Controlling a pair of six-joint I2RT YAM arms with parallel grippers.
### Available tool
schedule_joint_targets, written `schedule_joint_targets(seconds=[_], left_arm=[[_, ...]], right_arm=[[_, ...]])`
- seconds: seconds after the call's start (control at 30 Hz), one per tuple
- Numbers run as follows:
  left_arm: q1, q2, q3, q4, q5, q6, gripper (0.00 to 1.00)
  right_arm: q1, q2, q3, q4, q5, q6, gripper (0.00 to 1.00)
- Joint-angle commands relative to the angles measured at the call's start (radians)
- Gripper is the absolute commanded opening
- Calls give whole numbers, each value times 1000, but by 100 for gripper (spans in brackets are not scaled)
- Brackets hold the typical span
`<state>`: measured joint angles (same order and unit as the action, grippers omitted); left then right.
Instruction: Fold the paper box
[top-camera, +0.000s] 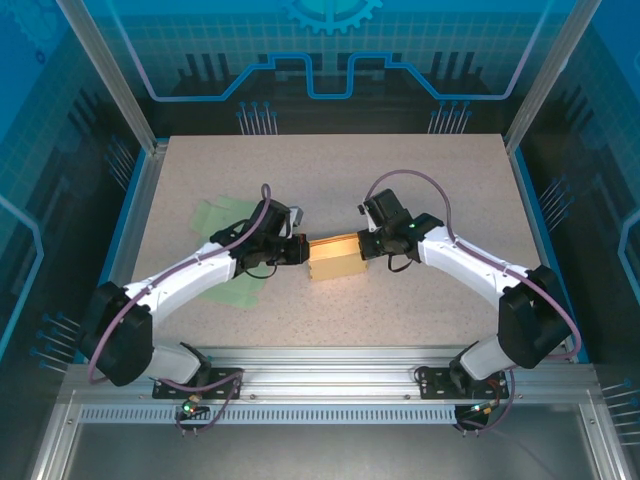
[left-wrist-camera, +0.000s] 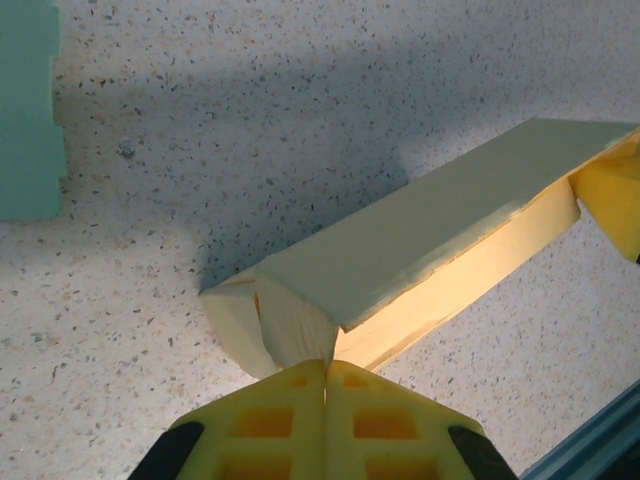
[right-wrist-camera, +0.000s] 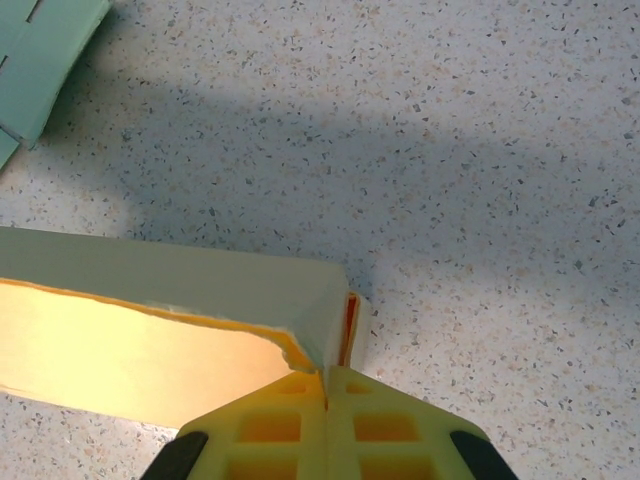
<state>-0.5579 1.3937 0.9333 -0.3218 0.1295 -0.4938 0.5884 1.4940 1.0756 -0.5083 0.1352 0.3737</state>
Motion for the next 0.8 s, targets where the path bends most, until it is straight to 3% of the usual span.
schedule_joint_targets(seconds=[0.0,0.77], left_arm=[[2,-5,-45,33,40,-38,4],[22,-93,-36,96,78,-88,0]], right_arm=[[24,26,8,-58,-27,-7,0],[25,23,-3,-49,-24,-11,0]])
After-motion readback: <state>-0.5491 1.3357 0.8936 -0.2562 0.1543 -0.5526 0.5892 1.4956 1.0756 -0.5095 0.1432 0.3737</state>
